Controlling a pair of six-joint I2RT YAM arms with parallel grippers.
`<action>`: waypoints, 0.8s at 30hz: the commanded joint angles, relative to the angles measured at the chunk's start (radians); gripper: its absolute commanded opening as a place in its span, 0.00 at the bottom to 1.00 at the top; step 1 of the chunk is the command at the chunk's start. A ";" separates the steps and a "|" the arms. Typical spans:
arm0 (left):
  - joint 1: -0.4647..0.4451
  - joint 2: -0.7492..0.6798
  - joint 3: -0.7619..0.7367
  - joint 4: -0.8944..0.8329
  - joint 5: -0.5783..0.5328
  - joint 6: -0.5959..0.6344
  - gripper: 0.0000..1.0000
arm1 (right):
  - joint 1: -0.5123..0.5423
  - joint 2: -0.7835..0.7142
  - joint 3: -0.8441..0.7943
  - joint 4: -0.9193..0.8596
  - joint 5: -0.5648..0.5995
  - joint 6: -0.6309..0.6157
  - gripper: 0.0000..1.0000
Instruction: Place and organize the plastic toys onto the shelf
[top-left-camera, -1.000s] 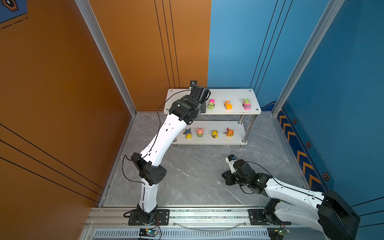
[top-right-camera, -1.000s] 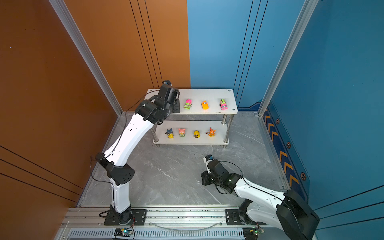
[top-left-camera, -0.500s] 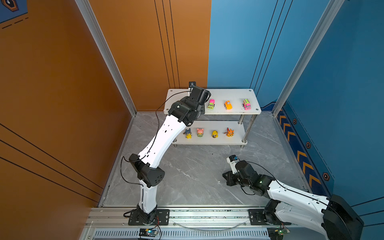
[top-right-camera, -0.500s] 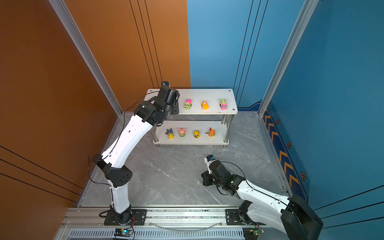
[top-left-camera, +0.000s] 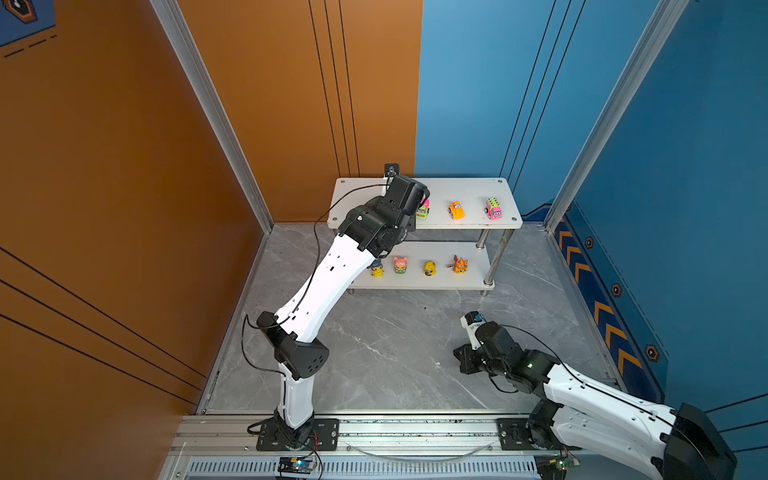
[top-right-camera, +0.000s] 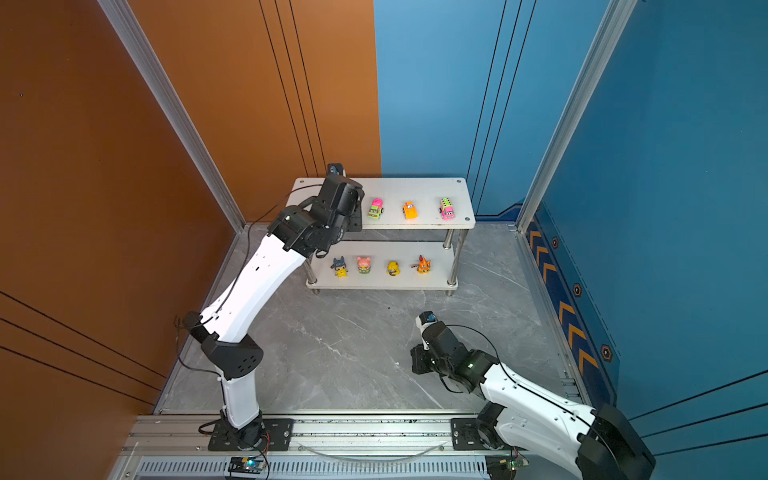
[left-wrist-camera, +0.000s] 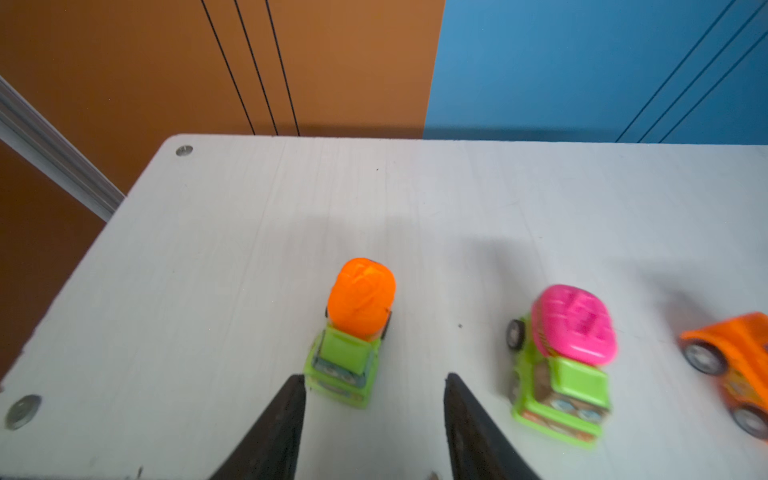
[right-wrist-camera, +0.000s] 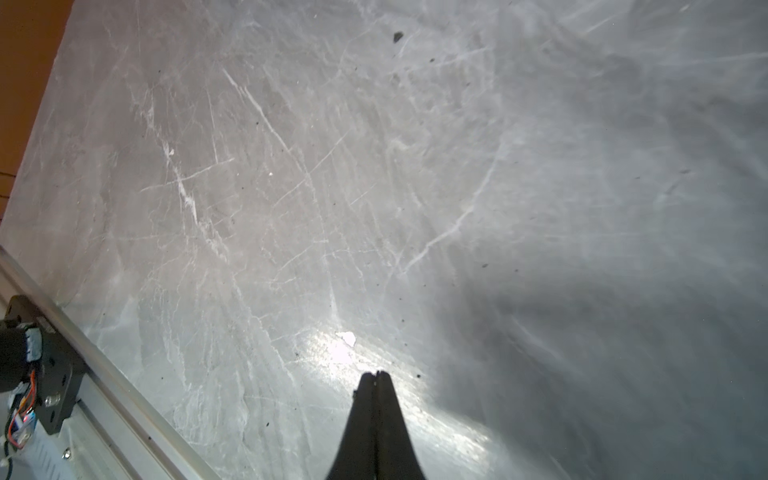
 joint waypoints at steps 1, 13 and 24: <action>-0.058 -0.140 -0.018 -0.012 -0.118 0.043 0.58 | -0.010 -0.101 0.109 -0.338 0.254 0.037 0.11; -0.157 -0.629 -0.762 0.298 -0.005 0.055 0.59 | -0.158 -0.180 0.167 -0.657 0.479 0.275 1.00; -0.220 -0.740 -1.238 0.622 0.279 0.018 0.56 | -0.532 -0.328 0.100 -0.688 0.432 0.364 1.00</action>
